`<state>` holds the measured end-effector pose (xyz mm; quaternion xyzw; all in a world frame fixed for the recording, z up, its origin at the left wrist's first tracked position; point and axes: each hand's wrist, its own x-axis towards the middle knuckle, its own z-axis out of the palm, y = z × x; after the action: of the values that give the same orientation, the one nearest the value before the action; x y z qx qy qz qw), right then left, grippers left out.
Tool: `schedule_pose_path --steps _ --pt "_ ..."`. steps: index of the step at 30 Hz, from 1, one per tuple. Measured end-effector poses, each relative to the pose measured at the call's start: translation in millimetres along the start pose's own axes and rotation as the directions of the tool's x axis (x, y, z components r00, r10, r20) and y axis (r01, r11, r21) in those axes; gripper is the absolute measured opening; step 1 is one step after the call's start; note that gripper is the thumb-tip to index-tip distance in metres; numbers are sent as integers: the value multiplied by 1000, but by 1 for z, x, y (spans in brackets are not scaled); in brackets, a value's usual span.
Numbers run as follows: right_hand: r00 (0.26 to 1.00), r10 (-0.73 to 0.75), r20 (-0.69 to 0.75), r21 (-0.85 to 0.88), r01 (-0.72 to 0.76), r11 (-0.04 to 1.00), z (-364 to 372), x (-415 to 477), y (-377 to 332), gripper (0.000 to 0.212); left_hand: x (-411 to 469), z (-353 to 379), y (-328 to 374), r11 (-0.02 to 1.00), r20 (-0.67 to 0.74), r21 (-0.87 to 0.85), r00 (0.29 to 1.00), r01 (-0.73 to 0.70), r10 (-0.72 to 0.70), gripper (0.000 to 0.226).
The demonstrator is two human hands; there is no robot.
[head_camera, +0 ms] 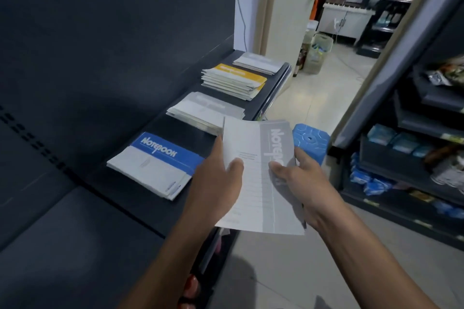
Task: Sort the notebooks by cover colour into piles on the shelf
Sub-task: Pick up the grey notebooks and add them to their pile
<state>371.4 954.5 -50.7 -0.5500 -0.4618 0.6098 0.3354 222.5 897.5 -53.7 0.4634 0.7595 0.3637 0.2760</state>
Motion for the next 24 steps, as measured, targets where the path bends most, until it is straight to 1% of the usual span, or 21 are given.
schedule_pose_path --steps 2,5,10,12,14,16,20,24 --pt "1000 1 24 15 -1 1000 -9 26 -9 28 26 12 9 1000 -7 -1 1000 24 -24 34" --pt "999 -2 45 4 1 1000 -27 72 -18 28 68 34 22 999 -14 -9 999 37 -37 29" --pt "994 6 107 -41 -2 999 -71 158 -41 26 136 83 58 996 -87 -81 996 28 -35 27" --pt "995 6 100 -57 0 998 -92 190 -48 27 161 104 76 996 -100 -79 994 28 -36 31" --pt "992 18 127 -77 -8 997 -109 218 -58 27 183 122 93 996 -117 -85 992 31 -41 38" --pt "988 38 150 -83 -26 996 -123 247 -68 24 204 134 110 995 -119 -85 991 42 -52 41" --pt "988 62 140 -91 -50 995 -137 296 -87 12 248 151 130 995 -140 -64 987 74 -82 41" --pt "987 75 145 -88 -63 994 -138 349 -111 20 298 162 143 994 -164 -66 981 92 -102 39"
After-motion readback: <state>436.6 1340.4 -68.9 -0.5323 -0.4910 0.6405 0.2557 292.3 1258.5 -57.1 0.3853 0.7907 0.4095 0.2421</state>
